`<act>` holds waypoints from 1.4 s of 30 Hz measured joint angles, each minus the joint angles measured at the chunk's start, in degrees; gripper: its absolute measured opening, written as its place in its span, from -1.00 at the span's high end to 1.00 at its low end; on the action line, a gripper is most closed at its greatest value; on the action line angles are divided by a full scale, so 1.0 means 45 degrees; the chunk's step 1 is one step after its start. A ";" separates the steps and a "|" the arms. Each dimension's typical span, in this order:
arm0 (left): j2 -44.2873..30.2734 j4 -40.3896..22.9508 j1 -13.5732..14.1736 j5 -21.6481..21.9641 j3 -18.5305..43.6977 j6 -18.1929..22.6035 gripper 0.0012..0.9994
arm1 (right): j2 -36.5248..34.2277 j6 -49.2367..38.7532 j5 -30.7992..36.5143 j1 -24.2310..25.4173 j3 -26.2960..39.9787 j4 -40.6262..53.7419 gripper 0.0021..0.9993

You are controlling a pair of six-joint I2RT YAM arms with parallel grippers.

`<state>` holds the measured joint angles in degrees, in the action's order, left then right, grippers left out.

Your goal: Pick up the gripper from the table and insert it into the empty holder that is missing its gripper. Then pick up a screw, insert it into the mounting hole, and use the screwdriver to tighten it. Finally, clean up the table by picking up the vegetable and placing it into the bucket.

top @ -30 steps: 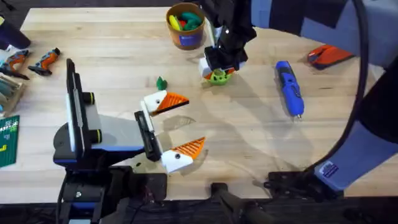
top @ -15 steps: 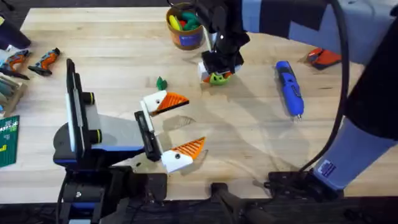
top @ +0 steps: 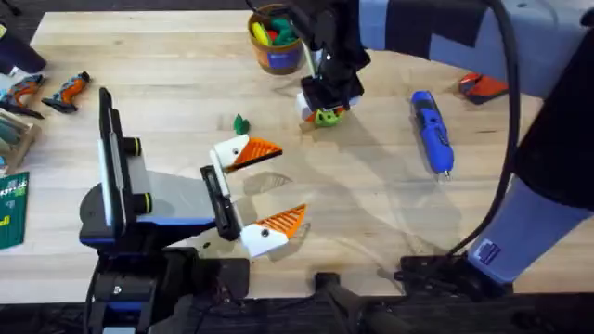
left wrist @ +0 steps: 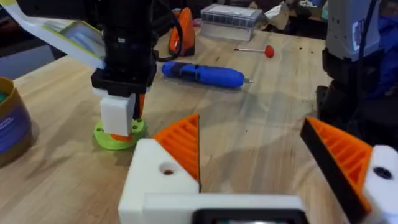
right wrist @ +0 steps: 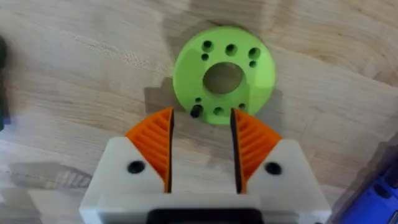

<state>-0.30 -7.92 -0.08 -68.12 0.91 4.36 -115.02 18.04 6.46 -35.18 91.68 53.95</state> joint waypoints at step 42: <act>0.0001 0.0000 0.0000 0.0000 0.0000 0.0000 -0.97 | -0.0371 0.0037 0.0230 -0.0064 0.0034 -0.0381 0.96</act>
<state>-0.30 -7.92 -0.08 -68.12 0.91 4.36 -116.69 18.20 7.49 -35.46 91.83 52.24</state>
